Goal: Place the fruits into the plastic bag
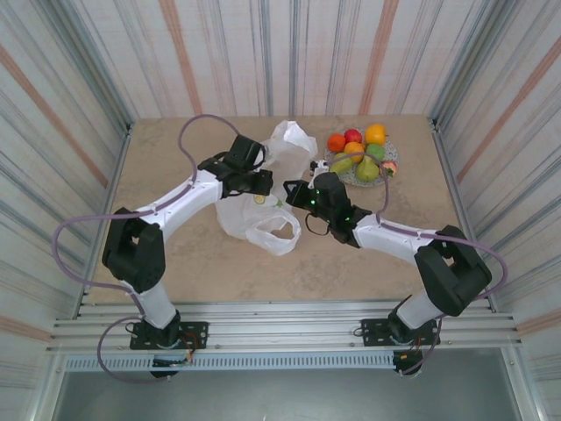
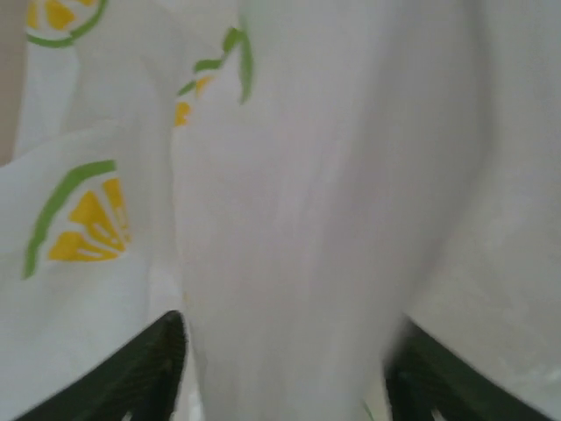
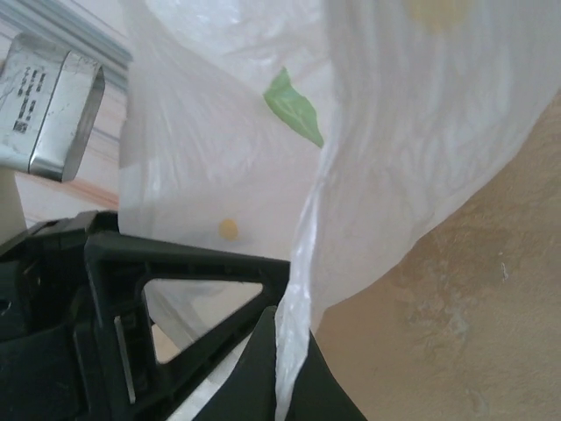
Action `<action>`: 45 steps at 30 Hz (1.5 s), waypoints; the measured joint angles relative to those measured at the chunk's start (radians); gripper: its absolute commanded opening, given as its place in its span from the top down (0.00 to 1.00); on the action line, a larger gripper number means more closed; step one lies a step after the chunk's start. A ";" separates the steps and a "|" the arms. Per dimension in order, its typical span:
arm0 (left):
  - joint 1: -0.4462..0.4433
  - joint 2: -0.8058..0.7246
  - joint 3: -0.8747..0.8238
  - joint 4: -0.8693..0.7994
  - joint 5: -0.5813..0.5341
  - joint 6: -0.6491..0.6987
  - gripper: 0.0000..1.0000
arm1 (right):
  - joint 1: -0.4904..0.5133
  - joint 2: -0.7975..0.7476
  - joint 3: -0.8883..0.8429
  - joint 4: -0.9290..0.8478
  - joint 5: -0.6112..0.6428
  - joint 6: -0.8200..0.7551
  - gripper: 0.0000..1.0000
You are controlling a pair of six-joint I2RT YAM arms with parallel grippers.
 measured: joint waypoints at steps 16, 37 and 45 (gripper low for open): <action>0.174 -0.133 0.106 -0.168 0.124 0.072 1.00 | -0.126 -0.032 -0.011 -0.308 -0.004 -0.099 1.00; 0.290 -0.135 0.106 -0.324 0.321 0.123 1.00 | -0.045 0.171 0.120 -0.383 -0.096 -0.433 0.20; 0.290 -0.134 0.088 -0.311 0.364 0.133 1.00 | -0.015 0.127 0.140 -0.416 0.095 -0.657 0.07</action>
